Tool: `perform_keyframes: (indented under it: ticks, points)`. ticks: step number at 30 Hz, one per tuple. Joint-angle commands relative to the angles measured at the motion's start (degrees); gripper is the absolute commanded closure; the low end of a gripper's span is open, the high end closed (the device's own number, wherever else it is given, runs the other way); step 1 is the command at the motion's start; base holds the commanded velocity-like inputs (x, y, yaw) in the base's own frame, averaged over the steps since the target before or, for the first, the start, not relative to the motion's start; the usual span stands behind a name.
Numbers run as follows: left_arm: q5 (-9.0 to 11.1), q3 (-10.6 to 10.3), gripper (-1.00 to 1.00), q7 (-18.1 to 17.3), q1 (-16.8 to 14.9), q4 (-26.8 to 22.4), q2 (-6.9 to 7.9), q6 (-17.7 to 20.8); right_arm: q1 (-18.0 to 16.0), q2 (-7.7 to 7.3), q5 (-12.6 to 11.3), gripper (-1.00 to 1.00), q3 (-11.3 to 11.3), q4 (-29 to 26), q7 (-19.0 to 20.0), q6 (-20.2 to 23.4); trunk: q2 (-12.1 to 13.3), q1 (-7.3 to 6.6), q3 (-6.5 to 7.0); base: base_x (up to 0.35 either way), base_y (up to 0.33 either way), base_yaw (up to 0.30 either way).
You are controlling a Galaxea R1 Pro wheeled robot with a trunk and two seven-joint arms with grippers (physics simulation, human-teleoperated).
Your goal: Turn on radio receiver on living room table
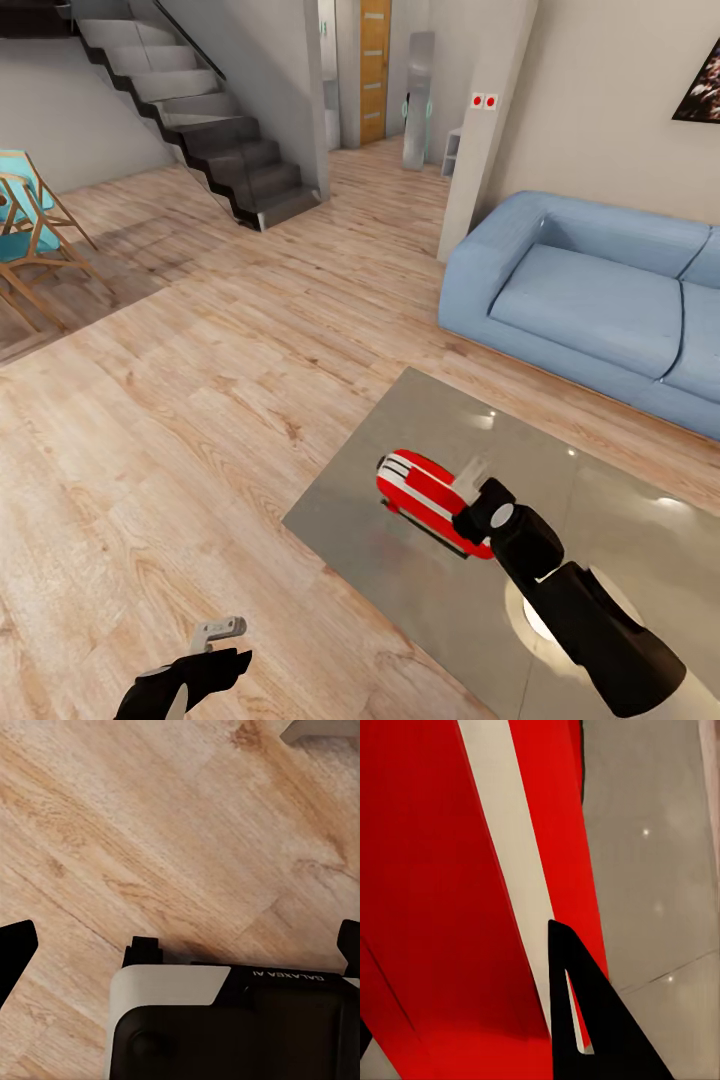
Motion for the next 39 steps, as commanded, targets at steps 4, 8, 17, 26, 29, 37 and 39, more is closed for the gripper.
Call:
perform_keyframes:
  ticks: [4, 8, 17, 26, 29, 37, 39]
  points:
    - [-0.03, 0.02, -1.0, 0.0, 0.0, -0.04, 0.0, 0.0, -0.02, 0.1, 0.68, 1.0, -0.02, -0.02, 3.09, -0.16, 0.0, 0.0, 0.0, 0.0, 0.0, 0.0]
    - [-0.04, -0.02, -1.0, 0.0, 0.0, -0.02, 0.01, 0.0, -0.02, 0.13, 0.66, 1.0, -0.34, -0.02, 8.57, -0.3, 0.0, 0.0, 0.0, 0.0, 0.0, 0.0]
    - [-0.03, 0.0, -1.0, 0.0, -0.01, -0.23, 0.01, 0.0, -0.02, 0.65, 0.64, 1.0, -3.06, -0.03, 14.65, -0.76, 0.0, 0.0, 0.0, 0.0, 0.0, 0.0]
    - [-0.06, -0.03, -1.0, 0.0, -0.08, -0.43, 0.03, 0.0, -0.02, 0.78, 0.66, 1.0, -3.27, -0.03, 15.02, -0.41, 0.0, 0.0, 0.0, 0.0, 0.0, 0.0]
    - [-0.06, -0.03, -1.0, 0.0, -0.08, -0.5, 0.05, 0.0, -0.02, 0.77, 0.66, 1.0, -3.29, -0.03, 15.02, -0.66, 0.0, 0.0, 0.0, 0.0, 0.0, 0.0]
    - [0.14, -0.03, -1.0, -0.06, -0.09, -0.71, 0.03, -0.04, -0.02, 0.9, 0.72, 1.0, -2.97, -0.03, 12.97, -1.2, 0.0, 0.0, 0.0, 0.0, 0.0, 0.0]
    - [0.26, -0.02, -1.0, -0.11, -0.09, -1.21, 0.02, -0.05, -0.02, 0.93, 0.78, 1.0, -2.89, -0.03, 10.6, -1.74, 0.0, 0.0, 0.0, 0.0, 0.0, 0.0]
